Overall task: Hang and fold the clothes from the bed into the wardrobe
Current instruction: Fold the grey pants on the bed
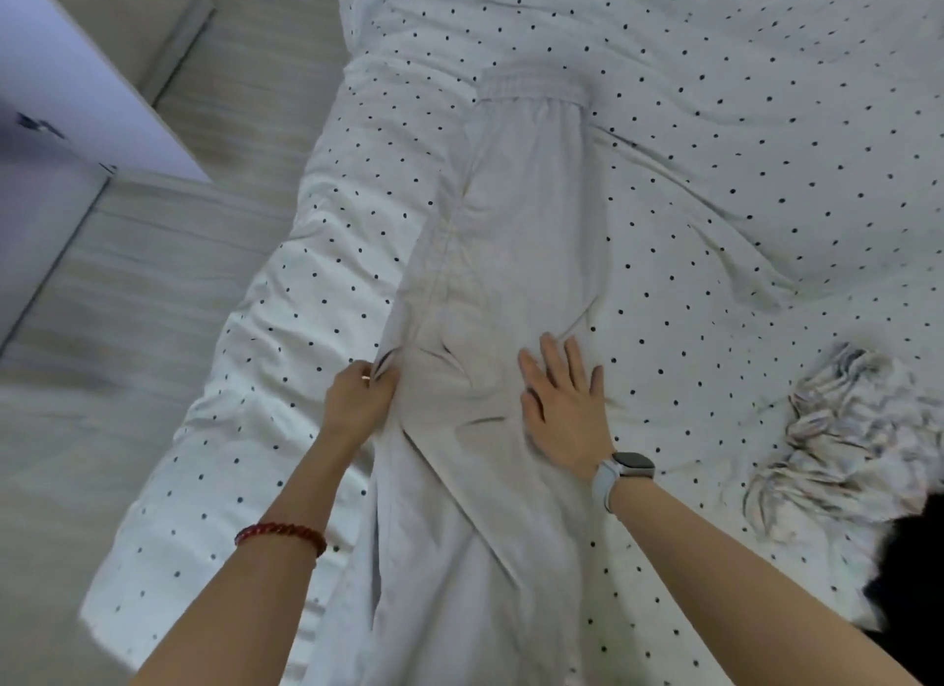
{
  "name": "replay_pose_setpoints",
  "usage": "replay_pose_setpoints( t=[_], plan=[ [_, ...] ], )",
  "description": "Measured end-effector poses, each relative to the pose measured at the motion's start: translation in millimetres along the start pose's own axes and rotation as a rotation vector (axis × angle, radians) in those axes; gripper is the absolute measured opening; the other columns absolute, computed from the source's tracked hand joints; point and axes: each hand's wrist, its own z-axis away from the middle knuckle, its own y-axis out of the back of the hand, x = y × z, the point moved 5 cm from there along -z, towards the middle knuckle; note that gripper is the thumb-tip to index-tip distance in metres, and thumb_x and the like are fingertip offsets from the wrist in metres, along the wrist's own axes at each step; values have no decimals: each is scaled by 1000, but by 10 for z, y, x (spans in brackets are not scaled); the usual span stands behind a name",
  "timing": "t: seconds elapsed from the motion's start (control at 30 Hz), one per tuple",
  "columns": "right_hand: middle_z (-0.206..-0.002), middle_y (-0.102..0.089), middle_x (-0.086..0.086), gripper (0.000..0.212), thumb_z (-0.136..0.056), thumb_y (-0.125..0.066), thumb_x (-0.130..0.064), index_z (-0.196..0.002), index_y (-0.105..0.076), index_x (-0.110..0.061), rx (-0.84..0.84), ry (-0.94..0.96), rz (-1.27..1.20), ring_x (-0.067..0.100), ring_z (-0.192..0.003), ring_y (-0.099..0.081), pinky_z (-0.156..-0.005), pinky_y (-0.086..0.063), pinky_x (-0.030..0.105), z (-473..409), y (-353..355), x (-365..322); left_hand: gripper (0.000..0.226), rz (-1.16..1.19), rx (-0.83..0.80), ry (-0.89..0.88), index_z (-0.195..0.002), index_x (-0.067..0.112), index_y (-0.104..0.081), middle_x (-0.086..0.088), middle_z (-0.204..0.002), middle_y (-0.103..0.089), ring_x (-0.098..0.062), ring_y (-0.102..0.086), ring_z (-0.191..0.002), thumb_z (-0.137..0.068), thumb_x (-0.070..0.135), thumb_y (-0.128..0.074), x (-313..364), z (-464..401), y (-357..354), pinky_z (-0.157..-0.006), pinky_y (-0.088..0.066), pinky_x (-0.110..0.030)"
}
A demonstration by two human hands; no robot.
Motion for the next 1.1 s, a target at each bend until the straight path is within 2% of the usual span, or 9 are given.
replay_pose_setpoints(
  t=[0.17, 0.27, 0.37, 0.47, 0.53, 0.63, 0.77, 0.93, 1.1],
  plan=[
    [-155, -14, 15, 61, -89, -20, -37, -143, -34, -11, 41, -66, -213, 36, -143, -7, -114, -15, 45, 552, -153, -44, 29, 157, -232, 112, -111, 11, -51, -4, -103, -59, -25, -60, -96, -87, 25, -63, -327, 500, -204, -84, -50, -35],
    [-149, -24, 16, 52, -94, -46, -16, -143, -30, -7, 108, -210, -484, 32, -135, -25, -107, -21, 24, 945, -237, 15, 25, 282, -235, 144, -110, 6, -57, -9, -105, -64, -23, -63, -92, -91, 21, -59, -626, 801, -250, -78, -51, -32],
    [-143, -33, 7, 61, -94, -51, -18, -147, -22, -13, 128, -458, -796, 23, -130, -32, -108, -29, 31, 1283, -393, 77, 25, 250, -93, 98, -92, 4, -62, -6, -87, -63, -16, -58, -75, -94, 28, -53, -810, 932, -87, -64, -46, -26],
    [-118, -54, 2, 39, -93, -53, -23, -128, -43, -10, 78, -652, -1005, 22, -107, -52, -82, -45, 26, 1556, -550, 67, 36, 194, 31, 56, -85, -3, -59, -5, -76, -56, -21, -51, -71, -93, 31, -53, -938, 988, 118, -60, -41, -28],
    [-100, -57, 0, 21, -93, -54, -23, -109, -48, -12, 28, -676, -1100, 21, -93, -55, -67, -42, 20, 1742, -652, -6, 29, 210, -68, 40, -86, 5, -60, -2, -81, -59, -19, -54, -74, -91, 33, -56, -1012, 1084, 134, -63, -43, -28],
    [-107, -56, 0, 20, -93, -54, -22, -112, -48, -18, 18, -692, -1191, 17, -95, -54, -82, -42, 26, 2024, -813, -114, 22, 123, -263, 23, -97, 16, -61, 6, -92, -64, -13, -62, -86, -88, 36, -61, -1184, 1311, 33, -69, -48, -25],
    [-110, -58, 1, 22, -92, -56, -23, -113, -51, -18, -57, -754, -1206, 18, -98, -55, -87, -44, 30, 2514, -1167, -358, 38, -93, -165, -57, -92, 3, -61, -6, -88, -64, -27, -61, -89, -90, 41, -56, -1641, 1412, 171, -76, -47, -36],
    [-103, -61, 8, 13, -93, -54, -18, -104, -54, -12, -51, -845, -1226, 11, -79, -57, -65, -48, 16, 2991, -1485, -550, 46, -135, -187, -73, -127, 7, -47, -10, -121, -58, -30, -55, -110, -93, 38, -52, -2115, 1489, 243, -93, -45, -39],
    [-114, -59, 28, 41, -98, -44, -26, -112, -54, 11, -73, -886, -1126, 37, -99, -59, -91, -46, 48, 3205, -1598, -628, 74, 80, -359, -10, -141, 9, -31, -5, -136, -45, -24, -47, -121, -84, 39, -66, -2337, 1550, 139, -100, -41, -35]
  ],
)
